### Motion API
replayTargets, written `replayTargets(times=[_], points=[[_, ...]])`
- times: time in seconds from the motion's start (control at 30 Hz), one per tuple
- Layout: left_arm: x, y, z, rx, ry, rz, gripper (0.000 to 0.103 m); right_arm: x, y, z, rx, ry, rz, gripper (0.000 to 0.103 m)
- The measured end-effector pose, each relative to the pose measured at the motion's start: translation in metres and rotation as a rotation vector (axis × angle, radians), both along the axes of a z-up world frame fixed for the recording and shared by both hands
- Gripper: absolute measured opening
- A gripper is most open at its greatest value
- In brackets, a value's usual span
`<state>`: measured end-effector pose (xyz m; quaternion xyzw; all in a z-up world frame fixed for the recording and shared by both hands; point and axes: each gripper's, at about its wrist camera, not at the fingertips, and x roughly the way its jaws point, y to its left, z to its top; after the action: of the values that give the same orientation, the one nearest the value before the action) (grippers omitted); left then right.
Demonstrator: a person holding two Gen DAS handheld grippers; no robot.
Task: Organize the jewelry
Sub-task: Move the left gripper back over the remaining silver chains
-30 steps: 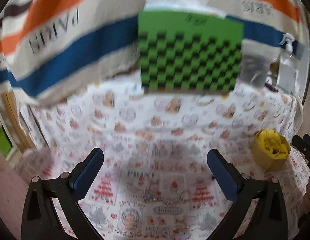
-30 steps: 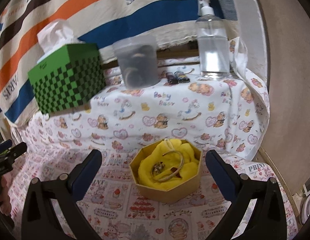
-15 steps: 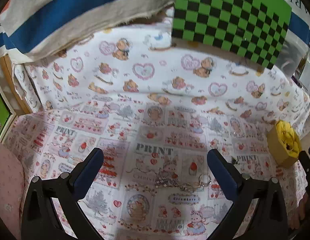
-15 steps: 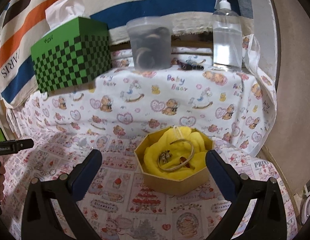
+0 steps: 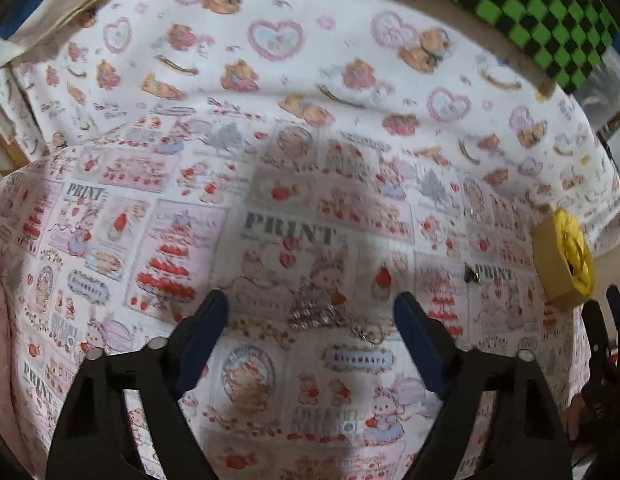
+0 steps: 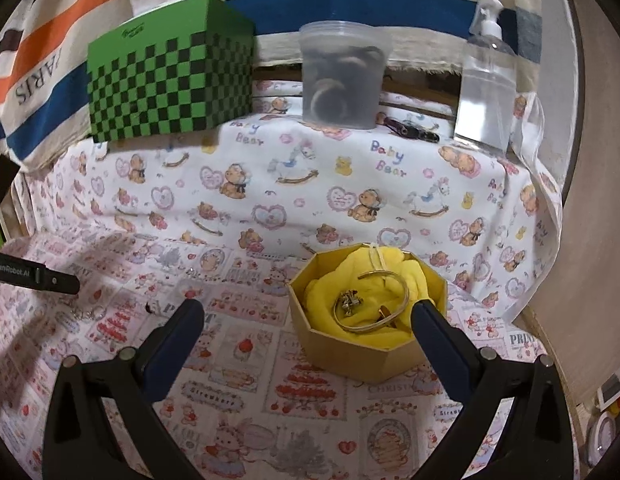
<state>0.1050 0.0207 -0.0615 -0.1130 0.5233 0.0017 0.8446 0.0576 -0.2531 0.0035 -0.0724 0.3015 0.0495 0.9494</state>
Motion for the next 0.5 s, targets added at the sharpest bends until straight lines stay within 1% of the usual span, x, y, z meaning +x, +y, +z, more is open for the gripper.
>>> replayTargets(times=[0.1, 0.2, 0.33, 0.5], points=[[-0.002, -0.011, 0.000, 0.031, -0.002, -0.044, 0.079, -0.001, 0.001, 0.000, 0.003, 0.005, 0.006, 0.103], [-0.001, -0.017, -0.003, 0.041, 0.011, -0.074, 0.079, 0.000, 0.001, -0.001, 0.007, 0.015, 0.009, 0.103], [0.001, -0.025, -0.006, 0.085, 0.017, -0.095, 0.079, 0.000, 0.001, -0.002, 0.010, 0.019, 0.008, 0.103], [0.004, -0.030, -0.008, 0.117, 0.016, -0.107, 0.079, 0.001, 0.002, -0.003, 0.016, 0.032, 0.008, 0.103]])
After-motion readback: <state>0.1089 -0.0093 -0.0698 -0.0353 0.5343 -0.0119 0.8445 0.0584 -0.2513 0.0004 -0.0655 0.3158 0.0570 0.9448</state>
